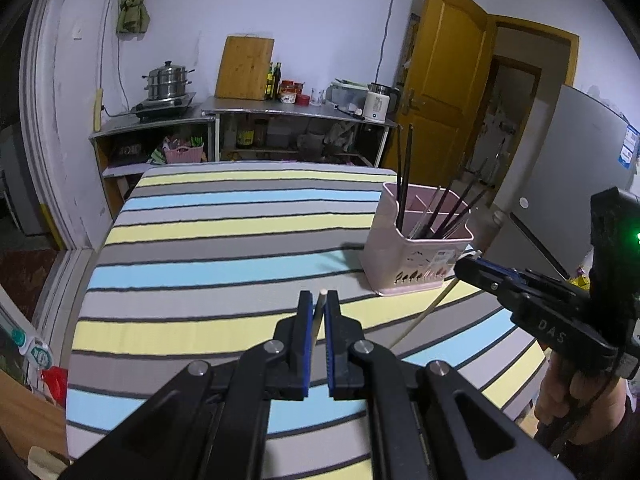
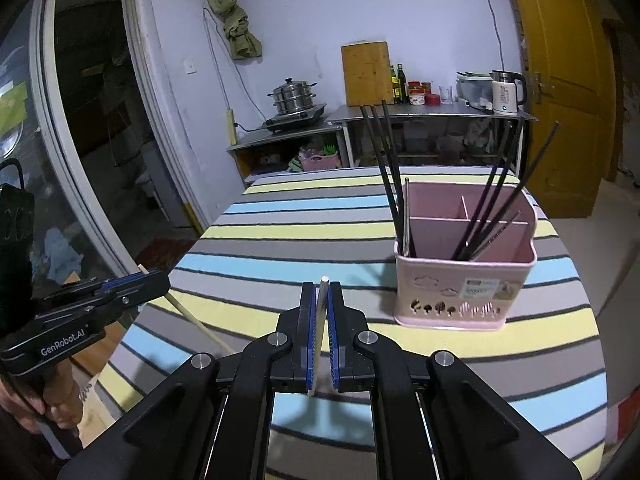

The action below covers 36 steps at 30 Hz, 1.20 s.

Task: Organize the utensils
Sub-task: 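Lift both wooden chopsticks and carry them over the pink basket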

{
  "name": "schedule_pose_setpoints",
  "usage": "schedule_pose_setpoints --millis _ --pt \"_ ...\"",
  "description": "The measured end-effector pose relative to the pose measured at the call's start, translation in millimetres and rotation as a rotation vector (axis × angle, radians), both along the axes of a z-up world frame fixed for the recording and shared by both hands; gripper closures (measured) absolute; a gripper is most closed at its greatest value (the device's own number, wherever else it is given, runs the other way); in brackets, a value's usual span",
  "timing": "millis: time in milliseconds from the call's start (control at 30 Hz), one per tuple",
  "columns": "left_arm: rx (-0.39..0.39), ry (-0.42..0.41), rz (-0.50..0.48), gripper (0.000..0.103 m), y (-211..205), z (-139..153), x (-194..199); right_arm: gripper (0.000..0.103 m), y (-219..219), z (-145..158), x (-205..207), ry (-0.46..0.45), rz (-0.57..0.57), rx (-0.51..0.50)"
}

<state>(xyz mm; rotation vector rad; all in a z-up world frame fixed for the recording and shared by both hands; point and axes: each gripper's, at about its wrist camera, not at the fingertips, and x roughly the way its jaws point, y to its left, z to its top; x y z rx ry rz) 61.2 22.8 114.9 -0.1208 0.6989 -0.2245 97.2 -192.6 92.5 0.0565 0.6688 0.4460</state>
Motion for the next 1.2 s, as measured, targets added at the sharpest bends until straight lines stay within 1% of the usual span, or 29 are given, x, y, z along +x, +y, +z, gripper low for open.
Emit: schedule_pose_setpoints --millis 133,233,300,467,733,867,1200 --pt "-0.004 0.015 -0.006 0.097 -4 2 0 0.097 -5 1 -8 -0.002 -0.007 -0.008" --pt "-0.041 0.023 -0.047 0.098 -11 4 5 0.097 -13 4 -11 -0.015 -0.027 -0.005" --pt "-0.03 0.012 -0.058 0.098 -19 7 9 0.098 -19 8 -13 -0.029 -0.045 0.0" --pt "-0.049 -0.004 -0.119 0.098 -43 15 18 0.098 -41 16 -13 -0.055 -0.099 0.015" --pt "-0.084 0.014 -0.175 0.098 -75 19 53 0.098 -78 20 2 -0.058 -0.2 0.056" --pt "-0.088 -0.004 -0.186 0.098 -87 32 64 0.098 -92 30 8 -0.084 -0.243 0.083" --pt "-0.142 -0.122 -0.191 0.098 -97 84 81 0.098 -106 81 20 -0.213 -0.299 0.137"
